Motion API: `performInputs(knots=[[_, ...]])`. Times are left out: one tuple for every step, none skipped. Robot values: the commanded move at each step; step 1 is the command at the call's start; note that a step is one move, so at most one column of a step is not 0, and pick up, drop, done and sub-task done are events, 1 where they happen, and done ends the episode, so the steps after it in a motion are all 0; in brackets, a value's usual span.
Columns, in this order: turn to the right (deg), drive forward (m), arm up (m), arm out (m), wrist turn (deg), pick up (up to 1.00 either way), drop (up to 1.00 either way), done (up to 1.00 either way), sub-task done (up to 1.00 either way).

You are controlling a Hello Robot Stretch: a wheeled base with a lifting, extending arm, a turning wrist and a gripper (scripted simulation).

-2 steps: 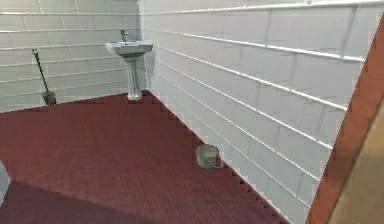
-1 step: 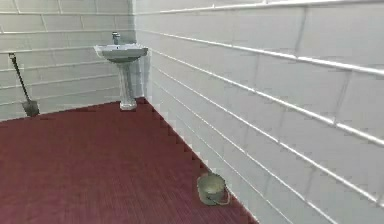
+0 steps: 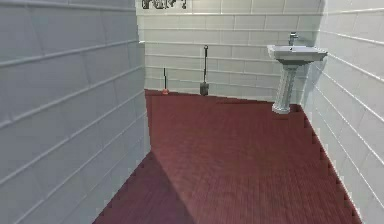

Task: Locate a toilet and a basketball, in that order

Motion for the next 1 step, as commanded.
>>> performInputs(knots=[[-3.0,0.0,0.0,0.0,0.0,0.0,0.0,0.0,0.0]])
